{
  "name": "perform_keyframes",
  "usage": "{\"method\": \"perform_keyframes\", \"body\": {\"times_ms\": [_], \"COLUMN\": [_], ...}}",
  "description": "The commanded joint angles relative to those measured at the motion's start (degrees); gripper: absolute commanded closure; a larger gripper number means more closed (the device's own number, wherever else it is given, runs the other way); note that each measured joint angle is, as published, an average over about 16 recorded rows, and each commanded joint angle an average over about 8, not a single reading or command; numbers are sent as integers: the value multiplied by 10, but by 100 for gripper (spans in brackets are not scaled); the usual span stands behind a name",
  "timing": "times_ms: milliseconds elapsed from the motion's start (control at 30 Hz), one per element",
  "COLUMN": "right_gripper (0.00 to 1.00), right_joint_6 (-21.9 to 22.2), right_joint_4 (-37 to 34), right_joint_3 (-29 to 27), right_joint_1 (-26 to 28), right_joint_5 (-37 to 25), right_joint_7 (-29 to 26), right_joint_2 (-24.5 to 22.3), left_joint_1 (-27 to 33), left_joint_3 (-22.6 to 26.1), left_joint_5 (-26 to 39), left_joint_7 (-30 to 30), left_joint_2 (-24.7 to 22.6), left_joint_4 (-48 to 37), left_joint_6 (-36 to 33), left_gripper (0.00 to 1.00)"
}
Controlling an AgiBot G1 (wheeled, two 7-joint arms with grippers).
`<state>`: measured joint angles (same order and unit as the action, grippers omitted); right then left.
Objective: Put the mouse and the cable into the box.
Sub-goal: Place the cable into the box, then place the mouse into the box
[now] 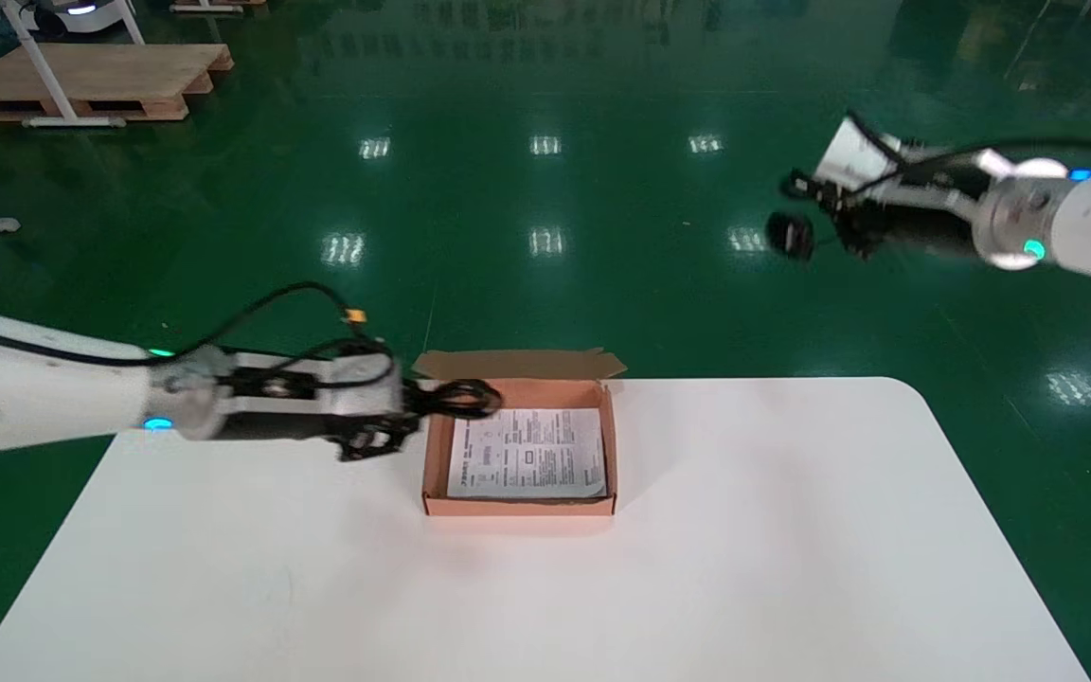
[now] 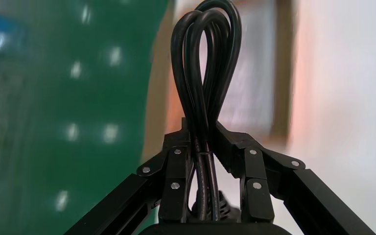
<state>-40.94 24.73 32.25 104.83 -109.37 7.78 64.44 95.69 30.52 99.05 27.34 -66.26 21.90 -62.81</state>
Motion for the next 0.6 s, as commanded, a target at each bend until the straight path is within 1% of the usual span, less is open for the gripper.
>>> {"method": "perform_keyframes", "body": {"times_ms": [33,100,233,467,533,600], "right_gripper": [100,100,100,100,100,100], "right_joint_6": [5,5,5,2,2,2], "right_joint_4": [-3,-5,-9,-5,-5,-6], "right_joint_3": [-9,-14,-19,-16,-15,-16], "right_joint_1": [20,29,38,30,29,30], "right_joint_5": [12,20,27,23,23,24], "right_joint_7": [3,6,9,7,7,7], "right_joint_2": [1,0,-3,-1,0,-1], "left_joint_1": [-4,-5,-4,-6,-11,-20], "left_joint_3": [-7,-12,-16,-9,-4,1], "left_joint_5": [-18,-29,-40,-26,-16,-7], "left_joint_7": [17,22,27,30,43,65], "left_joint_2": [-28,-43,-57,-49,-52,-62], "left_joint_4": [-12,-23,-32,-24,-17,-9], "left_joint_6": [-1,-1,0,5,18,47], "left_gripper": [100,100,100,100,100,100]}}
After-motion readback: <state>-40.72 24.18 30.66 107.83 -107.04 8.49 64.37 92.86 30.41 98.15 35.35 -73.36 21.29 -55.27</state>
